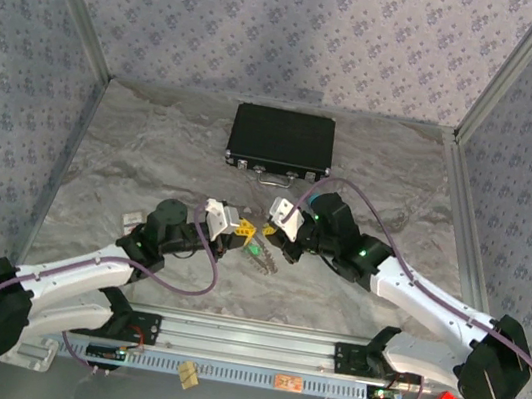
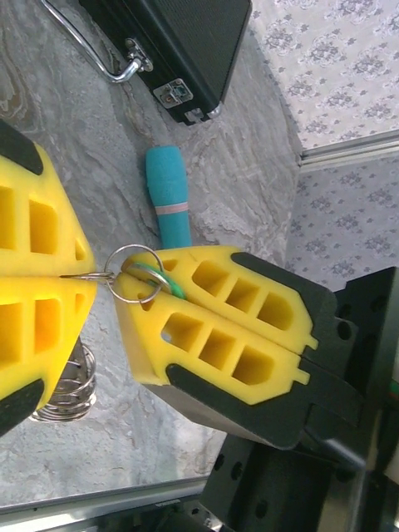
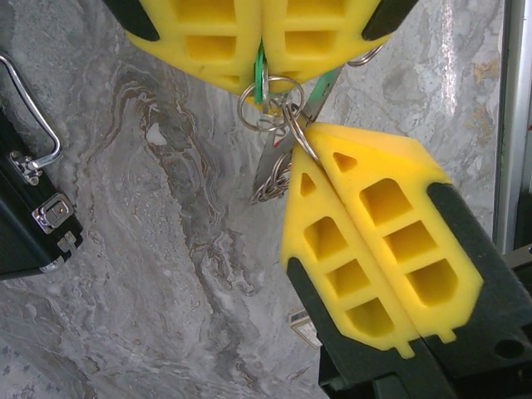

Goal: Put the keys on the keyring

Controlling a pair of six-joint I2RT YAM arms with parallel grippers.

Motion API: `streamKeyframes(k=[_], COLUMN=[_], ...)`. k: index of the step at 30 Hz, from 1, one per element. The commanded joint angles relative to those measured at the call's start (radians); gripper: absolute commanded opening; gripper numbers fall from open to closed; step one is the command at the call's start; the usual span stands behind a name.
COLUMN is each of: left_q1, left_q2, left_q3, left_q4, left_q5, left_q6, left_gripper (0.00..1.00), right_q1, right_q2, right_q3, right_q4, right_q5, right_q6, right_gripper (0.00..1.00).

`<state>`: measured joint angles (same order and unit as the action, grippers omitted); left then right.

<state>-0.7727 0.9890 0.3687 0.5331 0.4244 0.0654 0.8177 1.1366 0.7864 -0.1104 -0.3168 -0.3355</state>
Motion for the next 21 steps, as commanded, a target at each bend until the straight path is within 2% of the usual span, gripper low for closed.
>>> streamKeyframes(k=[1,4,6,8,9,11,15,19,21], left_q1=[-0.002,0.002,0.007,0.011,0.014,0.021,0.045,0.084,0.098], left_q2=[-0.015,-0.044,-0.095,-0.175,-0.23,-0.346,-0.565,-0.648,-0.636], left_q3=[0.032,0.006,-0.014,-0.051,-0.068,-0.066,0.019,0.11,0.147], left_q4=[-0.055,-0.041,-0.051,-0.07,-0.091,-0.194,-0.521,-0.697,-0.736], left_q5=[-0.02,-0.067,-0.12,-0.253,-0.332,-0.498,-0.851,-0.984,-0.997], left_q6=[0.029,0.014,-0.016,-0.071,-0.106,-0.146,-0.18,-0.193,-0.199], left_gripper=[0.26,0.58,0.7,0.92,1.0,1.0,1.0,1.0,1.0], right_q1=[0.005,0.007,0.012,0.019,0.026,0.051,0.143,0.201,0.213], right_q2=[-0.041,-0.039,-0.025,-0.004,0.012,0.053,0.17,0.274,0.327], right_q3=[0.055,0.11,0.152,0.198,0.219,0.262,0.361,0.389,0.366], right_q4=[-0.044,-0.116,-0.17,-0.212,-0.224,-0.23,-0.206,-0.036,0.1], right_q5=[0.044,0.052,0.056,0.063,0.061,0.043,0.015,-0.032,-0.032], right_q6=[-0.04,-0.075,-0.099,-0.116,-0.119,-0.121,-0.1,0.049,0.166], right_gripper=[0.0,0.0,0.0,0.0,0.0,0.0,0.0,0.0,0.0])
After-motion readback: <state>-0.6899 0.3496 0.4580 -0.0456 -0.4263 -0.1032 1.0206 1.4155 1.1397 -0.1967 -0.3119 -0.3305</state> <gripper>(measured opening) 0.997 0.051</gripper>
